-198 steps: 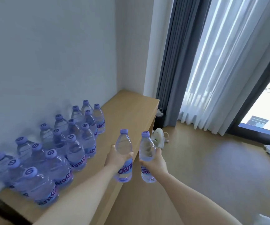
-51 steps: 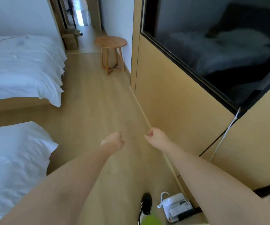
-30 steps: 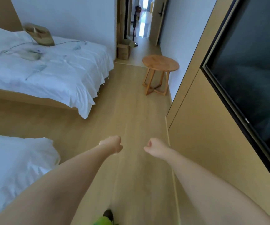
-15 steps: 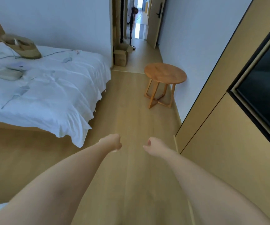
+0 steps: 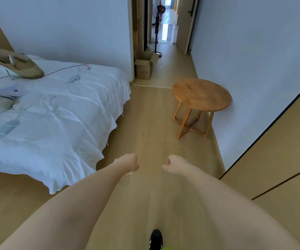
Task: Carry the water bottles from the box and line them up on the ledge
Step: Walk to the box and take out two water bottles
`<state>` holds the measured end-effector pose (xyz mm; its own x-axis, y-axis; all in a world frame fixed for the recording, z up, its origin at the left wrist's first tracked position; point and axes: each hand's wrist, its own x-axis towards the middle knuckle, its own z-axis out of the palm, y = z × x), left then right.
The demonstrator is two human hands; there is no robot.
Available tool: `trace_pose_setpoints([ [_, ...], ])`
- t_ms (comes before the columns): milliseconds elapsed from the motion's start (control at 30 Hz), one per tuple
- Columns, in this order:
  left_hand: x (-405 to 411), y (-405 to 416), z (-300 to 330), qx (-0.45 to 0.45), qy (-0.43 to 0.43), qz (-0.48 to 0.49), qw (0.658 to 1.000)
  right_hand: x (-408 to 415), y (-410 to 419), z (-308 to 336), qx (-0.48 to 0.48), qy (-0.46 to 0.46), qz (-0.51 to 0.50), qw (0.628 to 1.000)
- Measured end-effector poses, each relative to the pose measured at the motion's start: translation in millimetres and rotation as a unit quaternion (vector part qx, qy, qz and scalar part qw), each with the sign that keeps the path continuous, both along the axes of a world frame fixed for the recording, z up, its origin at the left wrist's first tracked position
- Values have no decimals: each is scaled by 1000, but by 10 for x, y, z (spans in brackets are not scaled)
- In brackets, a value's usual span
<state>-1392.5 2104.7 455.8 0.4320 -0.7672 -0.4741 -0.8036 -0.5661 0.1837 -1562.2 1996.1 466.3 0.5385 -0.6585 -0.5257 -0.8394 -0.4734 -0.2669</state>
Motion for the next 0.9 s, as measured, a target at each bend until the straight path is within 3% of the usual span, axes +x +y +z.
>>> trace_pose_setpoints([
  [267, 1052, -1557, 316, -36, -27, 36, 998, 969, -1610, 300, -11, -36, 39, 999],
  [467, 1751, -2547, 43, -18, -15, 11, 1000, 1549, -2564, 15, -9, 13, 50, 999],
  [900, 3647, -5152, 20, -6, 8, -42, 999, 3317, -4854, 103, 3, -10, -19, 1000],
])
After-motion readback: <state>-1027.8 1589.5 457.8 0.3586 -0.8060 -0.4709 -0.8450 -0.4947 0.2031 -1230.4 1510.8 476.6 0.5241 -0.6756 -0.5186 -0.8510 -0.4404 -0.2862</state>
